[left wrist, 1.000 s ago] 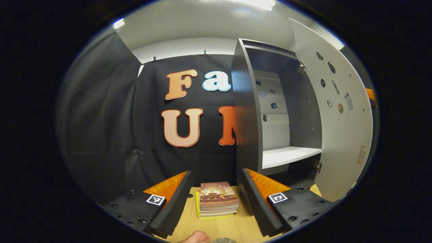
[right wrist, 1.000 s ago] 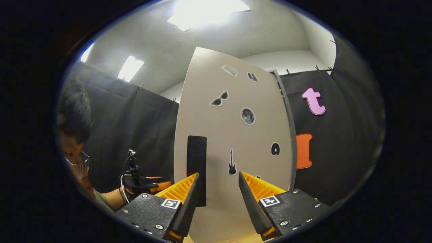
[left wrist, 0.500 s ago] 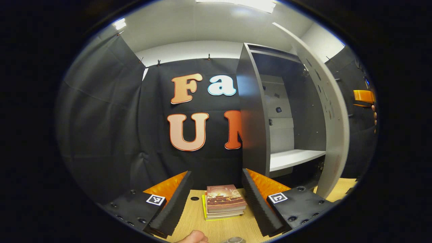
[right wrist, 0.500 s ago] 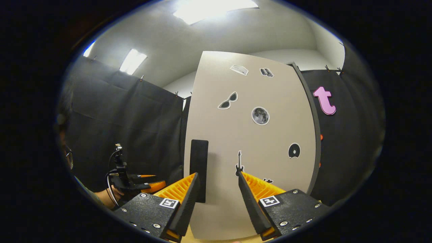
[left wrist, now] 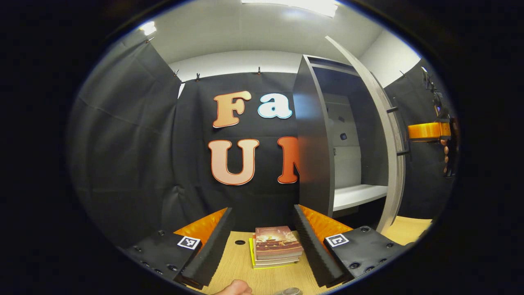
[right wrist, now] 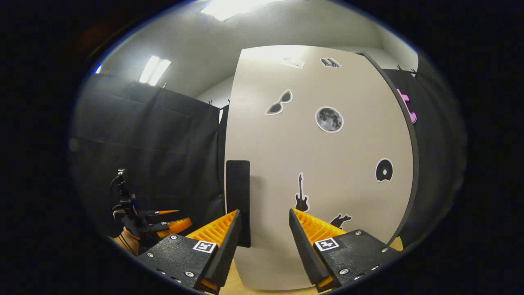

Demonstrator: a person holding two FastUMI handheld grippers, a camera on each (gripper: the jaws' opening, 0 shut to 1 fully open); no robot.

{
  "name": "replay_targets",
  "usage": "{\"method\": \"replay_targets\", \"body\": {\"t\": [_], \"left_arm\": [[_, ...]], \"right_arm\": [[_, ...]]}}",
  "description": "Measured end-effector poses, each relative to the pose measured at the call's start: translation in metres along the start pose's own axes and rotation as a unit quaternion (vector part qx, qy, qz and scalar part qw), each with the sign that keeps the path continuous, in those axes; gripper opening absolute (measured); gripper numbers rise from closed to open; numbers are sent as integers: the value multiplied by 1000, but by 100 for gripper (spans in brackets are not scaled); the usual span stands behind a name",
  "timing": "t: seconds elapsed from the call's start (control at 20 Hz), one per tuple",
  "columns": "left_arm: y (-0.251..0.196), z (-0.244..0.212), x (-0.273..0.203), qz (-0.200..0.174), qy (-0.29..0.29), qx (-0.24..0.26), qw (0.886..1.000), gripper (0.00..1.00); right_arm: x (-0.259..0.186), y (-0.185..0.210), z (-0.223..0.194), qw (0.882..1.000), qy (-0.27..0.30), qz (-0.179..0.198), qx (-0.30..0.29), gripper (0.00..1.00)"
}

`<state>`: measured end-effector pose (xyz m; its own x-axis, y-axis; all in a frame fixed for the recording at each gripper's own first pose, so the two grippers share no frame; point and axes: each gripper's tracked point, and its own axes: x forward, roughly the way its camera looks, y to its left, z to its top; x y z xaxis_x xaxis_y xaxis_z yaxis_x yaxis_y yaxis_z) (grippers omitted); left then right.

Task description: Open the cabinet door with the right hand, grasp the bottle in the cabinet with the left hand and place it on the coaster, then close the cabinet door with the right hand.

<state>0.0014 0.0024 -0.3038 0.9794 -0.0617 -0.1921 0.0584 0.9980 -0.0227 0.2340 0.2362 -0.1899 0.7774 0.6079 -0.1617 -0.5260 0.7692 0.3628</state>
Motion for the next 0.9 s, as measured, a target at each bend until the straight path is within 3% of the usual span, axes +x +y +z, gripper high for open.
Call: {"method": "replay_targets", "body": {"t": [0.5,0.9], "left_arm": [[-1,11,12,-2,3,-6,1000,96],[-8,18,15,-2,4,-8,1000,96]], "right_arm": [[25,-3,-4,999,12,-35,-18,73],[33,-4,-5,998,12,-68,2,75]]}}
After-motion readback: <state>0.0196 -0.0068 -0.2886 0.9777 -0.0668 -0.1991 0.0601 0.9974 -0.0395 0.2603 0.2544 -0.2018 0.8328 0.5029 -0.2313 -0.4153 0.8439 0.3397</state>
